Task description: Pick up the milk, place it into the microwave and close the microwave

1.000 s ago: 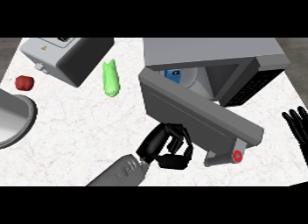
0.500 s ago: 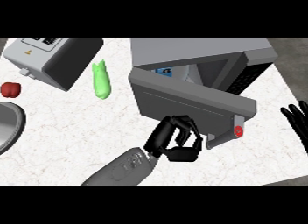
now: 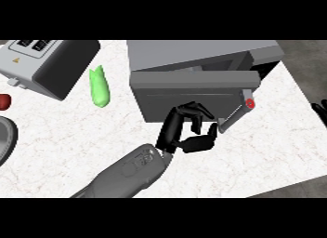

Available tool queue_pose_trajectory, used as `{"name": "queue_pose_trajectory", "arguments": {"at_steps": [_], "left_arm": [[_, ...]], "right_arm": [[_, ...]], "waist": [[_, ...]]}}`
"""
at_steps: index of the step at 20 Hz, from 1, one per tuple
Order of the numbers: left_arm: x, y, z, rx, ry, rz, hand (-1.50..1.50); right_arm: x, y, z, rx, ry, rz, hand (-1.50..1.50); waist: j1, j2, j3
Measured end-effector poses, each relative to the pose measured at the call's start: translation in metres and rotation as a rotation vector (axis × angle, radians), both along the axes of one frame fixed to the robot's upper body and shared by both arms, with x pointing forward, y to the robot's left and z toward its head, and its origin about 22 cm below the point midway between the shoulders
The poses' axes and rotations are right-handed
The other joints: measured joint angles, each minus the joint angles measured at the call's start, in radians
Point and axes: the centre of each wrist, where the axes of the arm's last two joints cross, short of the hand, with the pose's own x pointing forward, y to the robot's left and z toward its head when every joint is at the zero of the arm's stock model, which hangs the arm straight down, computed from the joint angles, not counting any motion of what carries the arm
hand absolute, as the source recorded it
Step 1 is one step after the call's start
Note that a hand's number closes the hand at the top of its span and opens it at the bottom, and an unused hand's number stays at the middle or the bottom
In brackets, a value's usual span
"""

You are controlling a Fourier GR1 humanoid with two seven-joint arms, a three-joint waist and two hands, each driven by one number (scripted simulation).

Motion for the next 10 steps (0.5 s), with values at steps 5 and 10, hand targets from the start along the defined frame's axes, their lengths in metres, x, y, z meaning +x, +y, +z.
{"name": "queue_pose_trajectory", "arguments": {"at_steps": [5, 10], "left_arm": [[0.016, -0.003, 0.013, -0.002, 0.014, 0.079, -1.50], [0.013, -0.005, 0.015, -0.039, 0.040, 0.132, -1.50]], "right_arm": [[0.010, -0.007, 0.023, -0.034, -0.056, -0.004, -1.50], [0.018, -0.020, 0.071, -0.204, -0.218, -0.100, 1.50]], "waist": [[-0.026, 0.011, 0.001], [-0.041, 0.012, 0.001]]}}
